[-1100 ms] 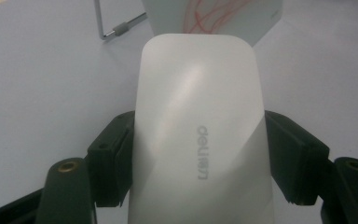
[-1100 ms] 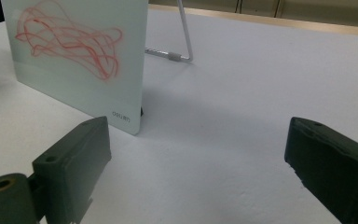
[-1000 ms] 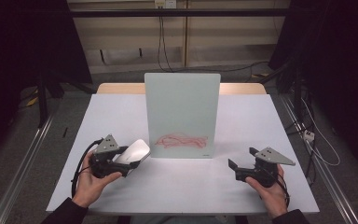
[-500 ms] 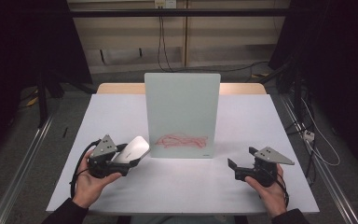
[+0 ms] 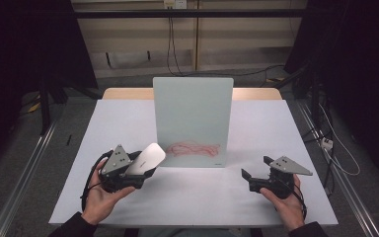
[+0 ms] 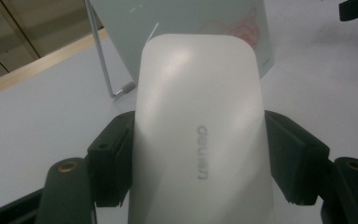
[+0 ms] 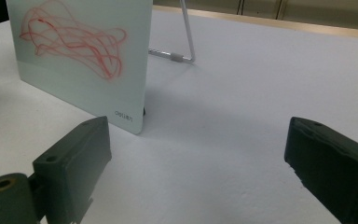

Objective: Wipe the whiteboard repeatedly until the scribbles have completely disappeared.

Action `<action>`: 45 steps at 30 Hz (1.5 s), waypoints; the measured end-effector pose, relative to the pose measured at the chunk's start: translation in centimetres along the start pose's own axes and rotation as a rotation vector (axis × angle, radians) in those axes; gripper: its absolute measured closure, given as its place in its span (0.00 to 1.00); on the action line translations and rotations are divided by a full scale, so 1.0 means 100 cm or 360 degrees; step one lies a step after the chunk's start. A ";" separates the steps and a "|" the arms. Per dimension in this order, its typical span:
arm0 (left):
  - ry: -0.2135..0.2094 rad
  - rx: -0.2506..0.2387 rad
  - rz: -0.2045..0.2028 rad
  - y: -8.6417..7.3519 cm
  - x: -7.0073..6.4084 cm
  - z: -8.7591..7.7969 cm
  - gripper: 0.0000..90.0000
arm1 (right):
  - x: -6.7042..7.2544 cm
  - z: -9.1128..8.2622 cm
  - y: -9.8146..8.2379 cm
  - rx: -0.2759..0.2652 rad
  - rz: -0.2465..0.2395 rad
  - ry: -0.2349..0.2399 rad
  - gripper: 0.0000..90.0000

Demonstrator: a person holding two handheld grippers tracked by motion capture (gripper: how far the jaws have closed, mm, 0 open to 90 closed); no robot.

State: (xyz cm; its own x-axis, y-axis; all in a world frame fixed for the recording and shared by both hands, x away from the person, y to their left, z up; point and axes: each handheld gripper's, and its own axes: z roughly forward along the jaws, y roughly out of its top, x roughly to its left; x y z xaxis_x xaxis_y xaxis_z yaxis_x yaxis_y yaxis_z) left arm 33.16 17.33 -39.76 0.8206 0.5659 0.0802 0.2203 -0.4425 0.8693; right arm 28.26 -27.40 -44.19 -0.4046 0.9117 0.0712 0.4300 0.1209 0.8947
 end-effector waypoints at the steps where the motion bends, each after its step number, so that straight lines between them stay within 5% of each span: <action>1: 0.0012 -0.0002 0.0014 0.001 -0.001 0.001 0.35 | 0.000 0.000 0.000 0.0002 0.0005 -0.0001 0.08; 10: 0.0091 -0.0064 0.0110 0.007 -0.009 0.012 0.35 | -0.001 0.001 0.000 -0.0002 -0.0007 -0.0002 0.08; 21: 0.0127 -0.0146 0.0310 0.027 -0.023 0.037 0.35 | -0.001 0.001 0.000 -0.0001 -0.0002 0.0004 0.08; 32: 0.0105 -0.0175 0.0399 0.044 -0.030 0.058 0.35 | -0.001 0.000 0.000 0.0001 0.0000 0.0005 0.08; 45: 0.0157 -0.0139 0.0448 0.038 -0.022 0.076 0.34 | -0.001 0.000 0.000 0.0001 0.0008 0.0007 0.08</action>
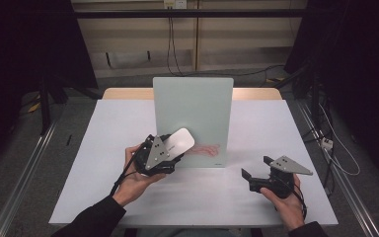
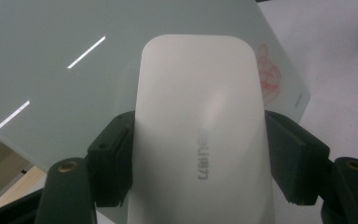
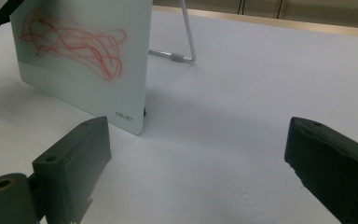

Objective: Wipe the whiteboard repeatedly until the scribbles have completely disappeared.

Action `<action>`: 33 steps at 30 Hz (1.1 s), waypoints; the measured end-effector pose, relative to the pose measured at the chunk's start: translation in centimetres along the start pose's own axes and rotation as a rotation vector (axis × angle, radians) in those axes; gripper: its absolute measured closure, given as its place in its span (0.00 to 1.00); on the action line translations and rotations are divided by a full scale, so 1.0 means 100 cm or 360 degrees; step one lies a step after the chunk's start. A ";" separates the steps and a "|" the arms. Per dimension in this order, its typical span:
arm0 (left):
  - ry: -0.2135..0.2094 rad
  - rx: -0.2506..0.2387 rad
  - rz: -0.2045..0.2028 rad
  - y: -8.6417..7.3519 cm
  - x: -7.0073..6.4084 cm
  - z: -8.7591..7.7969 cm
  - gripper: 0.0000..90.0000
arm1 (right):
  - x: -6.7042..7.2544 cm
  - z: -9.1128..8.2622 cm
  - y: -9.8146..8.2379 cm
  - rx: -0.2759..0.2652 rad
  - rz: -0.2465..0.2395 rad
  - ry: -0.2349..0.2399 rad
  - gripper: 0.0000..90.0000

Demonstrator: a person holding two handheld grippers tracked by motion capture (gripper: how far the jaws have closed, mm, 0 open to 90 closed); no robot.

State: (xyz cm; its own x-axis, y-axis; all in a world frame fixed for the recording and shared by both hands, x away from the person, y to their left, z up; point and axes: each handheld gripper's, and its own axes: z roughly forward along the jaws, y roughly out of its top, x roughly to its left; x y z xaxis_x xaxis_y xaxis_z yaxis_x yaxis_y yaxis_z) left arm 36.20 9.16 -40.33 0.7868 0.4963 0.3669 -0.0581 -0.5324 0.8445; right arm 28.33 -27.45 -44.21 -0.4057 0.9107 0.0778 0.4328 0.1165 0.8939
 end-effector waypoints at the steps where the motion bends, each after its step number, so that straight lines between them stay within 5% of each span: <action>1: 0.0000 0.0000 0.0000 0.000 0.000 0.000 0.34 | 0.000 0.000 0.000 -0.0002 -0.0007 -0.0001 0.08; 8: -0.0018 0.0056 0.0029 -0.004 -0.002 0.008 0.34 | 0.000 0.000 0.000 0.0003 -0.0009 0.0005 0.07; 33: -0.0043 0.0042 0.0032 0.001 -0.010 0.018 0.35 | 0.001 0.001 0.000 0.0007 -0.0010 0.0016 0.08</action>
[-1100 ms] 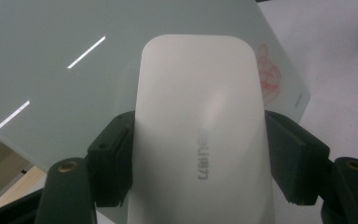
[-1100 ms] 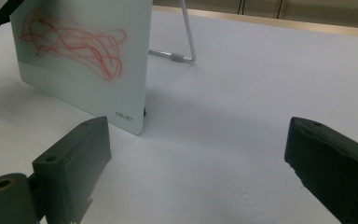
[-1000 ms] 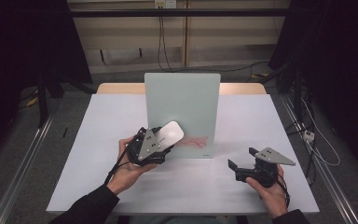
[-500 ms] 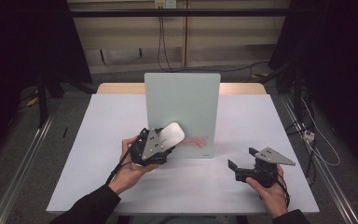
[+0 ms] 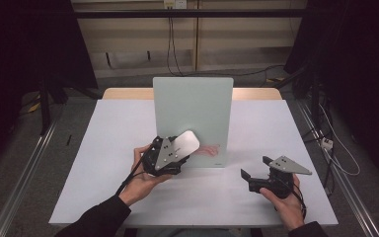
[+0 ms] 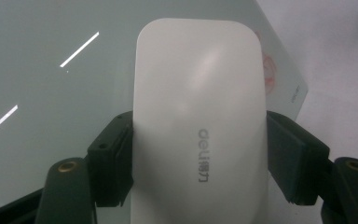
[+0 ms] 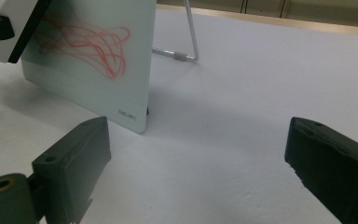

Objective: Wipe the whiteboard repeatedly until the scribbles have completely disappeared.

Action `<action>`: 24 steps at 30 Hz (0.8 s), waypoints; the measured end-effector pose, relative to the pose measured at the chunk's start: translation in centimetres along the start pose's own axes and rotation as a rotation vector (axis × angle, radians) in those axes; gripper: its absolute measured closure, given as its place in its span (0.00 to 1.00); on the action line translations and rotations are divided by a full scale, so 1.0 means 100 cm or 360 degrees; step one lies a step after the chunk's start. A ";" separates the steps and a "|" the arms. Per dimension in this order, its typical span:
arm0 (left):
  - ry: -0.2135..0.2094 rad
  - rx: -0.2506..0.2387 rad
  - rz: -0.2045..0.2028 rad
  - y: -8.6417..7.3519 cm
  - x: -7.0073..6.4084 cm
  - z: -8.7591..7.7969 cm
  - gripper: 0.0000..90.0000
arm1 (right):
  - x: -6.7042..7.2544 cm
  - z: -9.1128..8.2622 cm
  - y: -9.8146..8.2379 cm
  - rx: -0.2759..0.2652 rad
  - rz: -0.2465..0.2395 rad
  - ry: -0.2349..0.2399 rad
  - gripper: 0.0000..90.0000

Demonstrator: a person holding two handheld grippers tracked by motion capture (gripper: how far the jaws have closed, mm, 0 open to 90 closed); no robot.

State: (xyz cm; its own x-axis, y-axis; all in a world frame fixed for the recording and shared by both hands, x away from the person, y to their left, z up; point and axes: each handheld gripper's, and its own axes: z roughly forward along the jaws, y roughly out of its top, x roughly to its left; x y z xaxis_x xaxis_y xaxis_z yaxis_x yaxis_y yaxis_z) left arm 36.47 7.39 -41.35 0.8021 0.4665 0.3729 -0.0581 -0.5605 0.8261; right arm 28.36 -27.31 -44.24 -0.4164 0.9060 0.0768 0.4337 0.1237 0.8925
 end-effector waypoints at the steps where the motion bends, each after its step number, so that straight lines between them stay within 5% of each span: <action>1: -0.0004 0.0005 -0.0002 0.000 -0.001 0.001 0.35 | 0.000 0.000 0.000 0.0001 0.0000 0.0000 0.08; 24: -0.0069 0.0014 0.0018 0.004 -0.014 0.018 0.34 | 0.000 0.000 0.000 0.0001 -0.0003 0.0013 0.08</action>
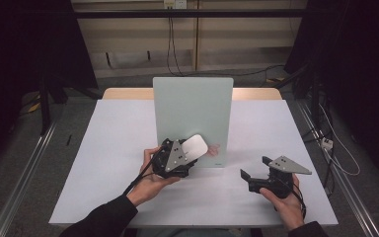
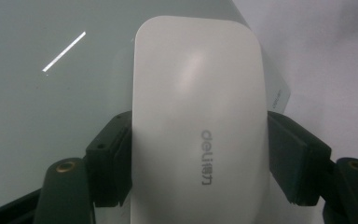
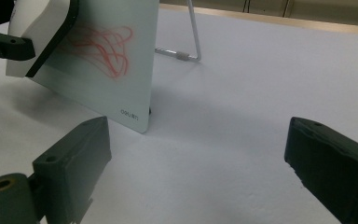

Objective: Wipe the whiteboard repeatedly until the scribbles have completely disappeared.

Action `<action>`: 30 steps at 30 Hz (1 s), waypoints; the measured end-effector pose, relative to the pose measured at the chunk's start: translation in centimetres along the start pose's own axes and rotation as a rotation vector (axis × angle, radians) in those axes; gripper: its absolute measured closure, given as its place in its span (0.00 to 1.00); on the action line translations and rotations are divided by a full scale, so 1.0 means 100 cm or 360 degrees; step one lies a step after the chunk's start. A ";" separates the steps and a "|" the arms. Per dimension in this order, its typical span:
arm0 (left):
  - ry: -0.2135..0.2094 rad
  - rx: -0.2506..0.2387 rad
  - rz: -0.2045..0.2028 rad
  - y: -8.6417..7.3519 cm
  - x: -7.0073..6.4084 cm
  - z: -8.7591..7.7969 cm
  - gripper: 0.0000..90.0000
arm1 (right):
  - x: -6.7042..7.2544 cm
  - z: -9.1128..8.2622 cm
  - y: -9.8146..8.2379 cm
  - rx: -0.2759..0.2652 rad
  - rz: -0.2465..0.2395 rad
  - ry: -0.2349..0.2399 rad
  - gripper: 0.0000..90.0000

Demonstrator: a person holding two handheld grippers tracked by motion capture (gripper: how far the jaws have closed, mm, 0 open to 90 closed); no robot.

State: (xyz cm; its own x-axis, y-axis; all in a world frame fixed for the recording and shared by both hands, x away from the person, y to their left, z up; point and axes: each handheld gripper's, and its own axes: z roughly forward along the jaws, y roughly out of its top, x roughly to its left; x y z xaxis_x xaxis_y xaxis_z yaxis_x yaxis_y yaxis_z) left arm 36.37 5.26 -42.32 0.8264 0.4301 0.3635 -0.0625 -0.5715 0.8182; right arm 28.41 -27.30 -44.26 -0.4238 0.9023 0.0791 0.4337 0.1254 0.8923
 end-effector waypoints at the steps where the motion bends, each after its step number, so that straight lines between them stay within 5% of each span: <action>1: -0.0005 0.0003 -0.0010 0.000 0.000 -0.001 0.34 | 0.000 0.000 0.000 0.0000 0.0000 0.0000 0.08; 17: 0.0076 -0.0021 -0.0078 0.002 0.026 -0.025 0.35 | 0.000 0.000 0.000 -0.0001 0.0005 -0.0002 0.08; 30: 0.0015 0.0017 0.0011 -0.001 0.005 -0.008 0.34 | 0.000 0.000 0.000 0.0001 -0.0001 -0.0002 0.08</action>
State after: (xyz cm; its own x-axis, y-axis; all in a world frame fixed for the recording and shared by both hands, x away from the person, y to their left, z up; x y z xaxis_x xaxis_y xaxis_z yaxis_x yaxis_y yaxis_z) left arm 36.34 6.09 -41.87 0.8207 0.4325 0.3733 -0.0623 -0.5818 0.8110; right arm 28.40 -27.28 -44.25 -0.4233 0.9027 0.0778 0.4340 0.1266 0.8920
